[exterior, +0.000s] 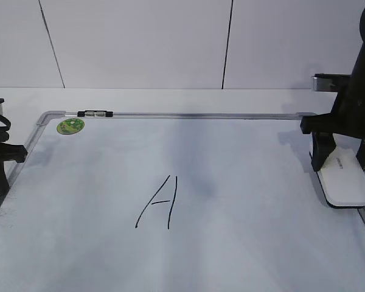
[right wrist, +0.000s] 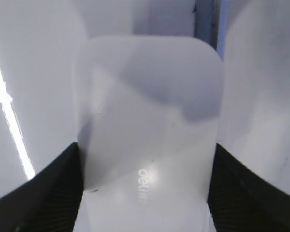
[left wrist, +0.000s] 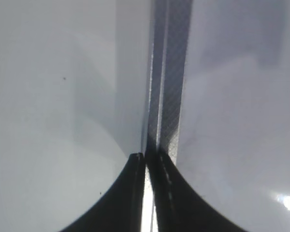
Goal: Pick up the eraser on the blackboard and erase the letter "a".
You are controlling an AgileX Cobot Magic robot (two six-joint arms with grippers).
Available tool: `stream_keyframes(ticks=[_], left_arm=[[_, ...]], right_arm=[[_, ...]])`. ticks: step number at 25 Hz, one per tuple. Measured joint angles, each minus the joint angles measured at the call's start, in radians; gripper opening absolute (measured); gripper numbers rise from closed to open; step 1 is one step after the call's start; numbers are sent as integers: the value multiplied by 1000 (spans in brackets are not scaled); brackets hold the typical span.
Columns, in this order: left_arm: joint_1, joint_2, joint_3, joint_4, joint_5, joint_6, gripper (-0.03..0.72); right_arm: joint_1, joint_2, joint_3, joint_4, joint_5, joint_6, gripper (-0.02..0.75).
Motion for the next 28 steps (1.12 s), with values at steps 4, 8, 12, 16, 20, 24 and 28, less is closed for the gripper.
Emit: stream_keyframes(ticks=[4, 8, 12, 16, 20, 24, 28], left_arm=[[0, 0, 0, 0, 0, 0, 32], [0, 0, 0, -1, 0, 0, 33], [0, 0, 0, -1, 0, 0, 34], [0, 0, 0, -2, 0, 0, 34], [0, 0, 0, -2, 0, 0, 34], [0, 0, 0, -2, 0, 0, 34], [0, 0, 0, -2, 0, 0, 34]], right_arm=[[0, 0, 0, 0, -2, 0, 536], [0, 0, 0, 0, -2, 0, 536], [0, 0, 0, 0, -2, 0, 536], [0, 0, 0, 0, -16, 0, 536], [0, 0, 0, 0, -37, 0, 536], [0, 0, 0, 0, -39, 0, 536], [0, 2, 0, 0, -42, 0, 536]])
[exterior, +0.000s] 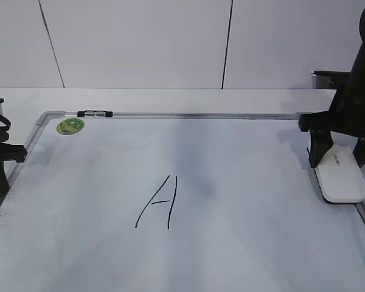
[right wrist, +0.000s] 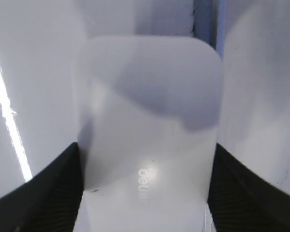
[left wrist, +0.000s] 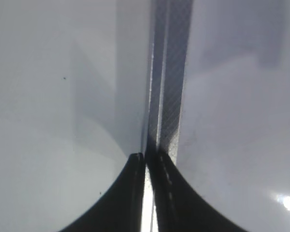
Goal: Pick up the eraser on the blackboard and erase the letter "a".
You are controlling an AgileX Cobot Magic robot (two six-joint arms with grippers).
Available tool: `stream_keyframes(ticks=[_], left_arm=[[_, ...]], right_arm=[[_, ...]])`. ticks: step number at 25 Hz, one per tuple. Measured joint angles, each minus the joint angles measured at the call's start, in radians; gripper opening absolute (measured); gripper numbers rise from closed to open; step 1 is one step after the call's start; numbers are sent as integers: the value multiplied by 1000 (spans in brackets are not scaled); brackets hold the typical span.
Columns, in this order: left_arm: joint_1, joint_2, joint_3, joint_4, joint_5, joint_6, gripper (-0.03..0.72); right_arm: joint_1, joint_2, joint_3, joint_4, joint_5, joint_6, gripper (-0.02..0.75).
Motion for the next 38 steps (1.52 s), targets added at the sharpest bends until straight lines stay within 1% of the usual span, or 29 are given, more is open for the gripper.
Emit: stream_keyframes(ticks=[6, 17, 19, 25, 33, 38], left_arm=[[0, 0, 0, 0, 0, 0, 34], [0, 0, 0, 0, 0, 0, 34], [0, 0, 0, 0, 0, 0, 35], [0, 0, 0, -2, 0, 0, 35], [0, 0, 0, -2, 0, 0, 35], [0, 0, 0, -2, 0, 0, 35]], right_arm=[[0, 46, 0, 5, 6, 0, 536], [0, 50, 0, 7, 6, 0, 538], [0, 50, 0, 5, 6, 0, 548], [0, 50, 0, -3, 8, 0, 618], [0, 50, 0, -3, 10, -2, 627], [0, 50, -28, -3, 42, -2, 627]])
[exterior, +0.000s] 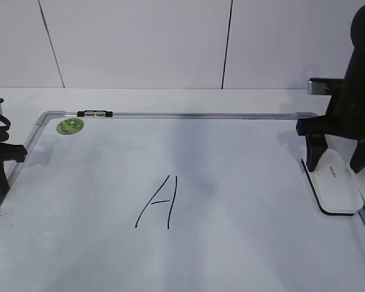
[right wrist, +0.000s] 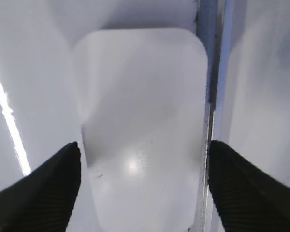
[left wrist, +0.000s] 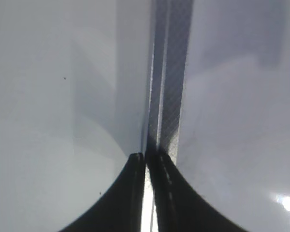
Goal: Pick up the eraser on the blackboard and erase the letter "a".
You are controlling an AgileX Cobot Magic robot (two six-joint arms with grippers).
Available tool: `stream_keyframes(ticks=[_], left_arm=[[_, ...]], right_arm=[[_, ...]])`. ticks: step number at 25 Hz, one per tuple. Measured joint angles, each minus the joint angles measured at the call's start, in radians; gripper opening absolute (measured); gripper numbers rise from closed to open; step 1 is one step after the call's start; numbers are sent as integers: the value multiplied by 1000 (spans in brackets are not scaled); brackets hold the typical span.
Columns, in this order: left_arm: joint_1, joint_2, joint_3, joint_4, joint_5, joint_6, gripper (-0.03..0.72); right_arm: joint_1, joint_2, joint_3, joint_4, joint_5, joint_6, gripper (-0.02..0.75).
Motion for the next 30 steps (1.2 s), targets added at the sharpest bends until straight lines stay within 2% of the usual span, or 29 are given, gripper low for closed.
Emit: stream_keyframes(ticks=[7, 20, 23, 30], left_arm=[[0, 0, 0, 0, 0, 0, 35], [0, 0, 0, -1, 0, 0, 43], [0, 0, 0, -1, 0, -2, 78], [0, 0, -21, 7, -2, -5, 252]], right_arm=[[0, 0, -122, 2, 3, 0, 627], [0, -134, -130, 3, 17, -11, 612], [0, -136, -130, 9, 18, -13, 605], [0, -136, -130, 22, 19, -17, 599]])
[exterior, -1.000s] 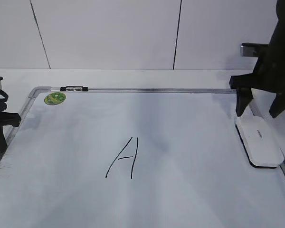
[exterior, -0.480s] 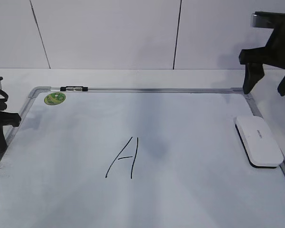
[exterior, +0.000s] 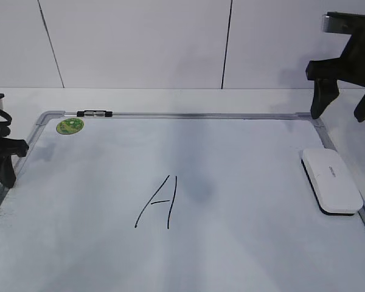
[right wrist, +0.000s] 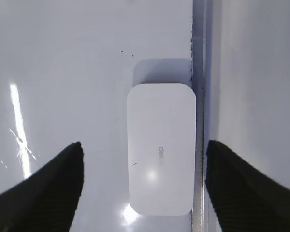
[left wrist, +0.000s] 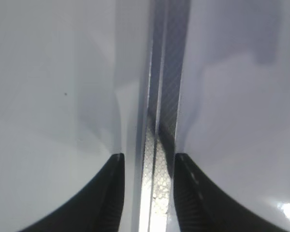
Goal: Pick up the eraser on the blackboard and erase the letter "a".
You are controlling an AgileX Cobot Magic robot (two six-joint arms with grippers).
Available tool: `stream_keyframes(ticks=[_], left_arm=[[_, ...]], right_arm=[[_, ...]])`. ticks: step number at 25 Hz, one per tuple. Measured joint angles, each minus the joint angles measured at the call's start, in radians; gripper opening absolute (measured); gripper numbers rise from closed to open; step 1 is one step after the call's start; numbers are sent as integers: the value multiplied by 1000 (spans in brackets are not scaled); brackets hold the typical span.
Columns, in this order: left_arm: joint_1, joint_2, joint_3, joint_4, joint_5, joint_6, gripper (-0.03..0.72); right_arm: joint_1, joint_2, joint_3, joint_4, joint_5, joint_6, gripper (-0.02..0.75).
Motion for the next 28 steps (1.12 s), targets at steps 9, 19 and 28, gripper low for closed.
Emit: stream_keyframes(ticks=[9, 19, 28], left_arm=[[0, -78, -92, -5, 79, -2, 294], [0, -330, -104, -14, 165, -2, 295], [0, -553, -104, -41, 251, -2, 298]], right_arm=[[0, -2, 0, 11, 0, 0, 594], [2, -182, 31, 17, 2, -6, 594], [2, -457, 163, 18, 17, -6, 594]])
